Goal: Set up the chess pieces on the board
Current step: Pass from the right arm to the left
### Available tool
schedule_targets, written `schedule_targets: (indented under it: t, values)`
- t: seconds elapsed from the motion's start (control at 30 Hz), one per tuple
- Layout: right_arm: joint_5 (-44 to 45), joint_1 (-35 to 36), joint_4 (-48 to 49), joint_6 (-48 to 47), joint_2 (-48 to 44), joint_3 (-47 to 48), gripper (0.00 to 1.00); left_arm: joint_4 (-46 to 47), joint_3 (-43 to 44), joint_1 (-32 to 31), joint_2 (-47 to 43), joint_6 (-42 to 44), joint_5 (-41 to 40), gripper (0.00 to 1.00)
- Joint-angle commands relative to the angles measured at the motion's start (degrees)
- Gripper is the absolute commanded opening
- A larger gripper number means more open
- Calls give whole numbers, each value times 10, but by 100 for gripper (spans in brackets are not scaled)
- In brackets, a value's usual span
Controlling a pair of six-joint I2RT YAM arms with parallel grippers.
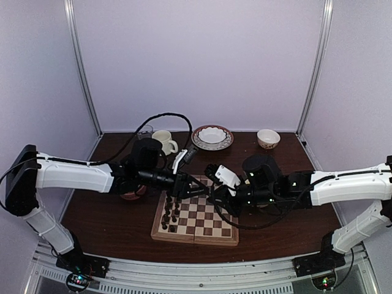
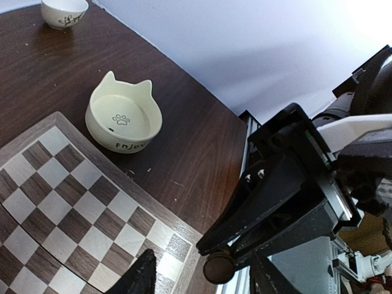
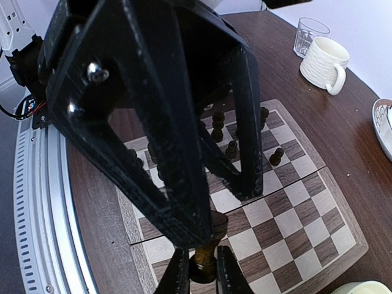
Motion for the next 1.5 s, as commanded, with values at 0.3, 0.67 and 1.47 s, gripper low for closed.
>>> schedule_targets:
  t: [0.3,0.67,1.47]
  values:
    - [4,5,14,-6,-4,-2,1,31,41,-8,34,-18,63,39]
    - [18,4,16,-5,-11,-6,3,1,50,-9,34,-3,56,15]
    - [19,5,51,-5,-45,-36,46,19,48,-7,33,-35,72,9]
